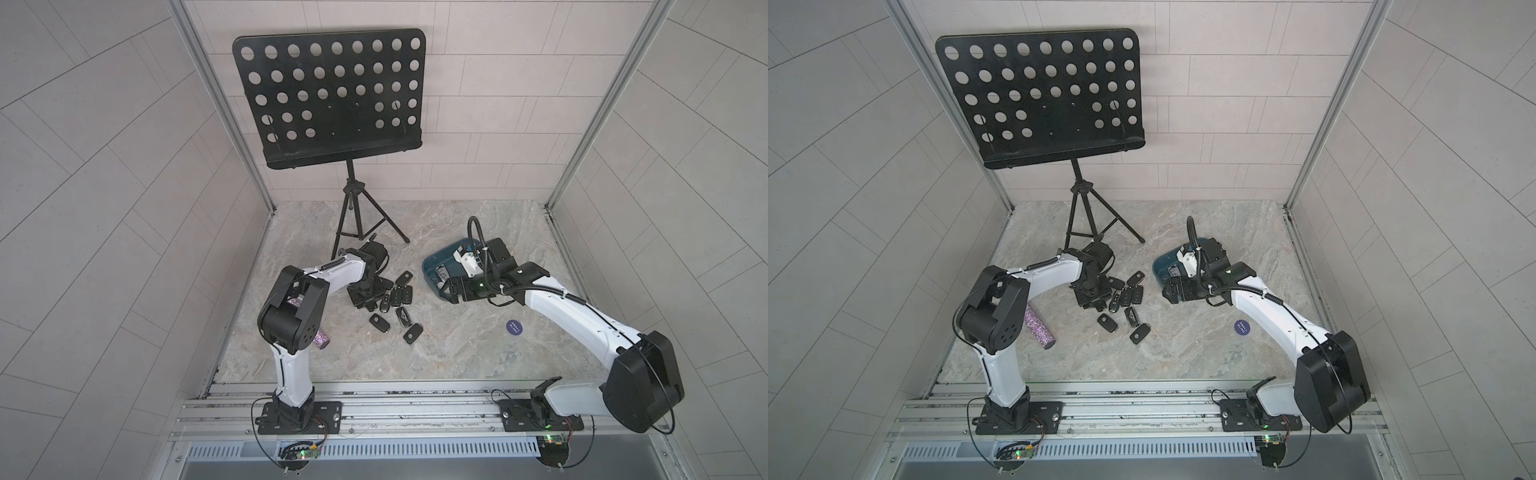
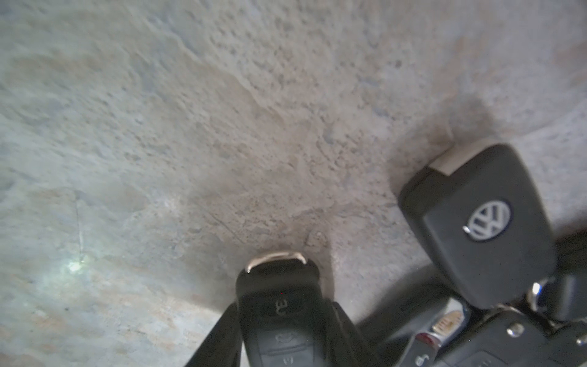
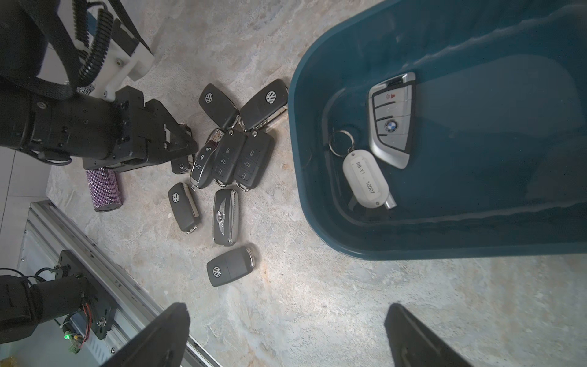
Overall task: Place the car key into the storage box
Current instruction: Pick up the car key from the center of the board.
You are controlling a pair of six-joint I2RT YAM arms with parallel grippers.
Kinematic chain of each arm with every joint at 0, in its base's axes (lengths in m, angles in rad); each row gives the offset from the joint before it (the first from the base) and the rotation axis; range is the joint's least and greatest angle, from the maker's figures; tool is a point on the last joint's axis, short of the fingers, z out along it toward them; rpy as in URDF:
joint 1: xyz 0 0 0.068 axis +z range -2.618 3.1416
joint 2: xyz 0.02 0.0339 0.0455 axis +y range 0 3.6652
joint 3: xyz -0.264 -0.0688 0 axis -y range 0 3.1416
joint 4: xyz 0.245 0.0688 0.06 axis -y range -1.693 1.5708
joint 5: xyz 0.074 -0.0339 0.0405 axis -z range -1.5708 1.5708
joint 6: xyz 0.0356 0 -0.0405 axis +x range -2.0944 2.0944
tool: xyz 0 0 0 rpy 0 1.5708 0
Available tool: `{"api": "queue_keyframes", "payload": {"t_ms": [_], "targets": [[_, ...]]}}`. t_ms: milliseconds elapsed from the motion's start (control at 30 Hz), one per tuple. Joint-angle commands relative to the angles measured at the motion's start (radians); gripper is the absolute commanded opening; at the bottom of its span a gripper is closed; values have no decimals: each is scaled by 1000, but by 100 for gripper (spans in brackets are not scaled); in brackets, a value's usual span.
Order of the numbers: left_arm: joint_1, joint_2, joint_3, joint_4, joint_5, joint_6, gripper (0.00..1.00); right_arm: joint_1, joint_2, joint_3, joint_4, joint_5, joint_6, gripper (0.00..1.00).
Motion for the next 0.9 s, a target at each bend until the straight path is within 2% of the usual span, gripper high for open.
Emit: {"api": "queue_keyframes", "payload": {"t_ms": [0,133,300,467,867], "targets": [[-4,25,-24,6,-7,-10,39,6,-24,-13,-6,19,10,99],[-5,25,-25,8,-7,-9,30,5,-24,-17,0,22,9,100],[-4,12,-16,-2,-18,-1,30,5,9,-8,1,68,-8,100],[-1,-21,15,-34,-37,30,29,6,92,45,-27,188,-26,100],[34,-164,20,-63,-45,83,30,5,263,181,-64,372,-65,100]]}}
